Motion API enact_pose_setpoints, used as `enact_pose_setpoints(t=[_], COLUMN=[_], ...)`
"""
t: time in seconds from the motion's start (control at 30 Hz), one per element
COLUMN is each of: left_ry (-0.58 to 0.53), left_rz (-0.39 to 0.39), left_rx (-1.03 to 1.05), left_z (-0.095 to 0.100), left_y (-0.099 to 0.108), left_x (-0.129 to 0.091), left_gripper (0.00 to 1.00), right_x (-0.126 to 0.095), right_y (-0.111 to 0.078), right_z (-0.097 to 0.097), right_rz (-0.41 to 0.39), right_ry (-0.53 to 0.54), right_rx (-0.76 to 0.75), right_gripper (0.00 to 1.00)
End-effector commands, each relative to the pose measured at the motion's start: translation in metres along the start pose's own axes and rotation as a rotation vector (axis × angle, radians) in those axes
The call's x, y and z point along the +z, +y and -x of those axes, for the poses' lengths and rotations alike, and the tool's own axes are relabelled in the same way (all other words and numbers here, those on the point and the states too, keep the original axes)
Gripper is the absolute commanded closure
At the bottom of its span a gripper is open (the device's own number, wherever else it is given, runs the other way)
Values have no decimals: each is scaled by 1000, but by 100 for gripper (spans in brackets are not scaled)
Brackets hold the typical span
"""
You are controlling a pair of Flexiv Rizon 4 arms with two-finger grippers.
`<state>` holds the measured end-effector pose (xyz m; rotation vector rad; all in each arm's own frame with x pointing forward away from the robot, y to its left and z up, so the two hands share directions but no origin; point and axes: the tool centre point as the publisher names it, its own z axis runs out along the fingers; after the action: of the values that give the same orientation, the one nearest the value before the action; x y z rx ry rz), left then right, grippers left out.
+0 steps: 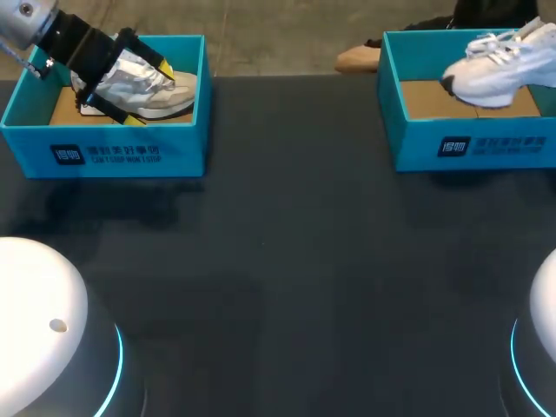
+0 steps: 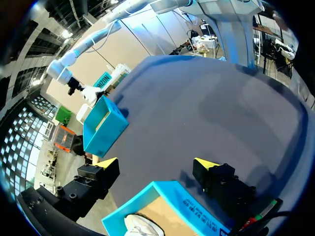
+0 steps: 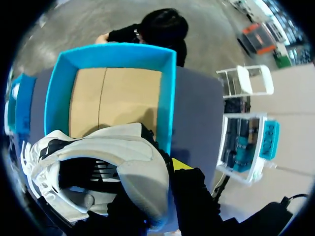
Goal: Take the shoe out of the shoebox, open the shoe tongue, remove and reinsert the insole, then place the shoe into the shoebox
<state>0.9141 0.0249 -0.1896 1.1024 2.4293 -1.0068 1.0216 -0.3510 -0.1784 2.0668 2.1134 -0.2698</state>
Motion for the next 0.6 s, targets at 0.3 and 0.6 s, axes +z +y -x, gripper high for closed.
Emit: enact_pose_setpoints(t=[0.3,0.6], left_ry=[3,3], left_rz=[2,2], left_rx=[0,0], left_z=[0,0], left_y=[0,0], left_x=[-1,-1], left_gripper=[0,0], right_x=[-3,5], right_y=[8,5], right_z=[0,0], right_rz=[-41,-30], right_ry=[2,6], right_rx=[64,153], right_gripper=[100,100])
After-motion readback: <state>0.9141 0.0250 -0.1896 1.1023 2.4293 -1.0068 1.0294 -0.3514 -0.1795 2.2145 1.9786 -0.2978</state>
